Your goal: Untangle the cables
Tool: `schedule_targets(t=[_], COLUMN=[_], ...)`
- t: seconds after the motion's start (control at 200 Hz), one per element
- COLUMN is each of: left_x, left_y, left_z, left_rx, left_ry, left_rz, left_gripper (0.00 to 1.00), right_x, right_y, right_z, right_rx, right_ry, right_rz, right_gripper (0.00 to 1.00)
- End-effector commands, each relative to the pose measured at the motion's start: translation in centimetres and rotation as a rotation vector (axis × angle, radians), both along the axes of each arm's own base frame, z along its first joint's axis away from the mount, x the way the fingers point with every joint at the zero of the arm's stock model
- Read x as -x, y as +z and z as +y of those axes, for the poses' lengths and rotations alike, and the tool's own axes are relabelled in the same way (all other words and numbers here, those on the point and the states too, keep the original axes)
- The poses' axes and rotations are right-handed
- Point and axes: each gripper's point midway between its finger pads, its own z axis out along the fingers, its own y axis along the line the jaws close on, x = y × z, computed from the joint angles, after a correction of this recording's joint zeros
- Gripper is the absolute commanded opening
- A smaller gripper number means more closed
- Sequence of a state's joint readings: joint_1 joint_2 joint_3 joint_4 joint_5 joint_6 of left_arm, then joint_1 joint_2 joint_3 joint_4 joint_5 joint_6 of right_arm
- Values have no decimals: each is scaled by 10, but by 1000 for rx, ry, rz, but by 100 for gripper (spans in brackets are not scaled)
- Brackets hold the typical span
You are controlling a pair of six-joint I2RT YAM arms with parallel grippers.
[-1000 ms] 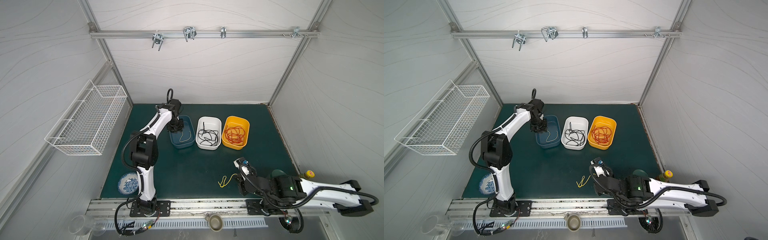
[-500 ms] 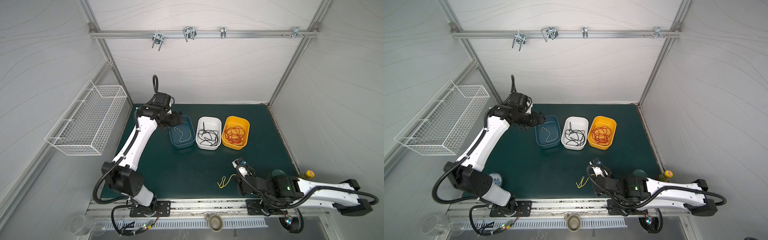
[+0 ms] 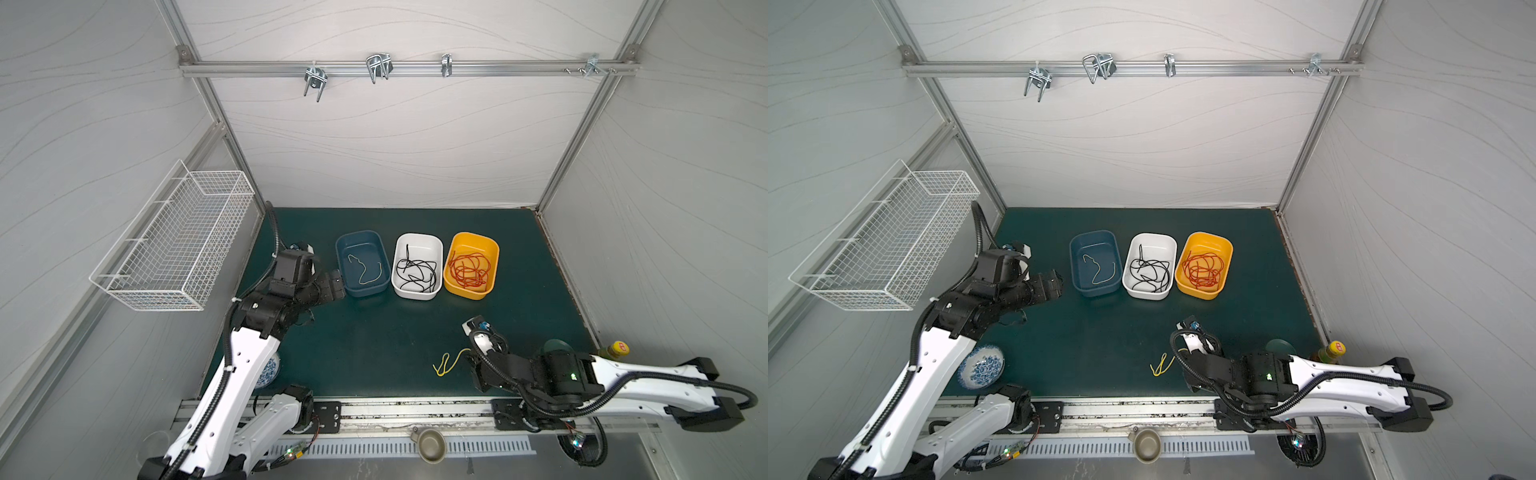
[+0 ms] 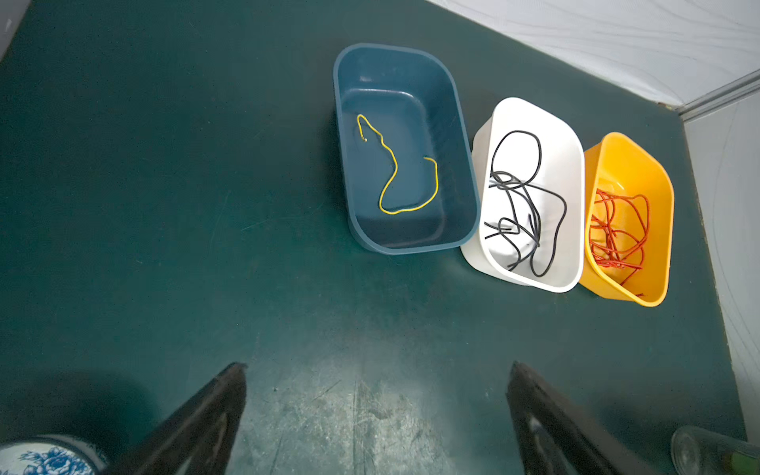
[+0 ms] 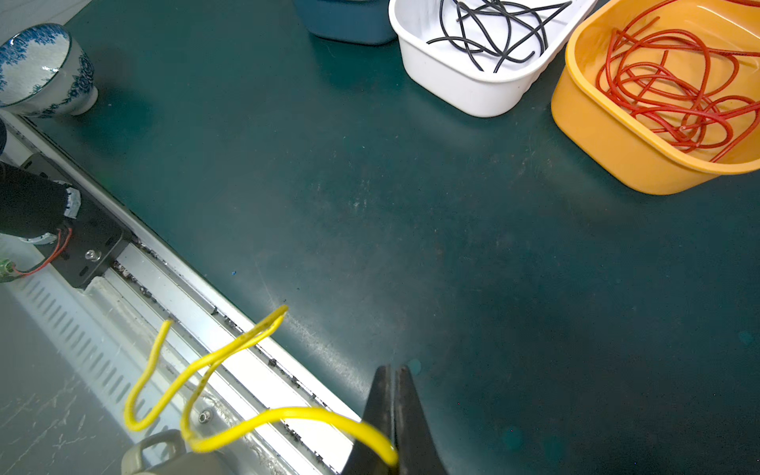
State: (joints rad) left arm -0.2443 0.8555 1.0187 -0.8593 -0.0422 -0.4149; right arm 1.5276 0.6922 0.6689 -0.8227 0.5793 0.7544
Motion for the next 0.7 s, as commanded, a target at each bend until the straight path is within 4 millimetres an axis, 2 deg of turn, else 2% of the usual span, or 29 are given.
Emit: schedule_targets(t=[0.0,0.255,0.55,0.695], left_x=[-7,-1,0,1], left_y=[16,-21,-18,-17], left_z=[8,8,14,15], left_rx=[-18,28,-26,-31], left_ry=[25,45,34,37], left_rz=[-167,-211,-242,-263], left_gripper=[100,100,100,100], right_x=[-2,-4,-13,-22], right_y=[8,12,18,30], right_z=[7,19,53,72], right_rx=[-29,-17,-27,-77], right_ry=[-10,-3,32,55], right_rz=[-10,-25,7,32], right_gripper=[0,0,0,0])
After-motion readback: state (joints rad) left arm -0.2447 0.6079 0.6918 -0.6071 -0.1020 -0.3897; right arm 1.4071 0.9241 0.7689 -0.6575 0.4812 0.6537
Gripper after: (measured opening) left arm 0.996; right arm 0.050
